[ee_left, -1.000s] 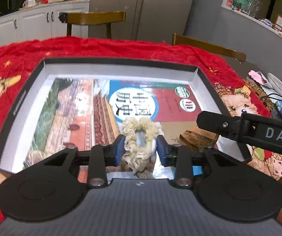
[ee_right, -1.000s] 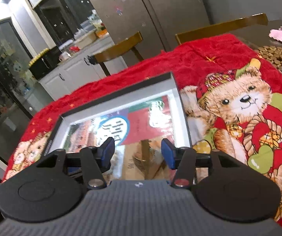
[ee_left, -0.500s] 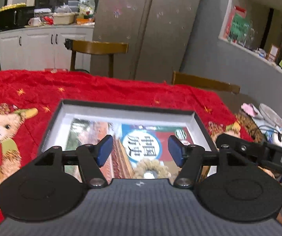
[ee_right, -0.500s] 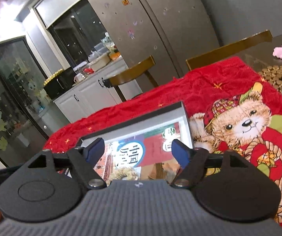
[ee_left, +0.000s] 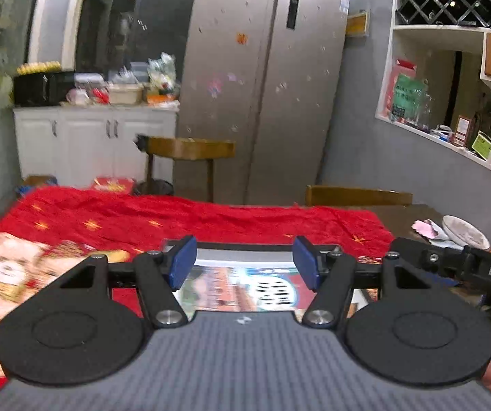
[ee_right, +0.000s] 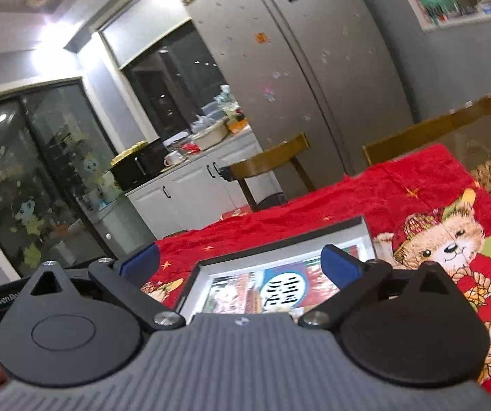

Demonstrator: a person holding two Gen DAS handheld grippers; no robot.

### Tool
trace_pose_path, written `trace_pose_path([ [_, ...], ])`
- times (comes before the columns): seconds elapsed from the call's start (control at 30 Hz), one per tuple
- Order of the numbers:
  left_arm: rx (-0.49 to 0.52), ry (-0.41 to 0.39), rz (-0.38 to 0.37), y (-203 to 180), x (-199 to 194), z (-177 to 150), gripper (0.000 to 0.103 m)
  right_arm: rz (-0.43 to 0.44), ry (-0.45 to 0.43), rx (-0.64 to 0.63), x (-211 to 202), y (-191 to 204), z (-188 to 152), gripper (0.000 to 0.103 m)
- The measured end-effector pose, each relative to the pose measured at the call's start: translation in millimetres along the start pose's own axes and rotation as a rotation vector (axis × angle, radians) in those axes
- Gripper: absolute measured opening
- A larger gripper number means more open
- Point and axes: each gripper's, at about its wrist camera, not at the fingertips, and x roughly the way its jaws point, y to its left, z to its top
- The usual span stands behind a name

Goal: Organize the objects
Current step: 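Withdraw both open tools from the box back over the table, then grasp the blue binder clip with the left tool while the right tool grasps another paper packet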

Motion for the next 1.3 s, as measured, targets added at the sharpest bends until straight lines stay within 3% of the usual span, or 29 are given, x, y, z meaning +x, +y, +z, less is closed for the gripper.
trace_pose_path([
  [0.37,-0.012,-0.116,0.137,47.0,-125.0,-42.1,0.068,-0.001,-0.112,-0.083,-51.2,35.3,-29.4,0.103],
  [0.63,-0.060,-0.104,0.235,51.5,-174.3,-109.0,0.069,-0.078,-0.123,-0.134,-65.1,38.8,-74.3,0.103],
  [0.77,-0.110,-0.019,0.231,50.0,-171.2,-148.0,0.069,-0.083,-0.112,-0.174,-68.8,41.9,-104.6,0.103],
  [0.97,-0.152,0.135,0.230,41.2,-153.7,-196.2,0.069,-0.041,-0.027,-0.182,-63.8,42.6,-139.0,0.103],
  [1.13,-0.191,0.232,0.215,32.2,-122.3,-212.3,0.069,-0.037,0.018,-0.172,-63.5,38.0,-157.8,0.103],
  [1.3,-0.170,0.256,0.233,24.7,-100.7,-215.4,0.069,-0.033,0.072,-0.138,-55.9,32.1,-167.1,0.099],
])
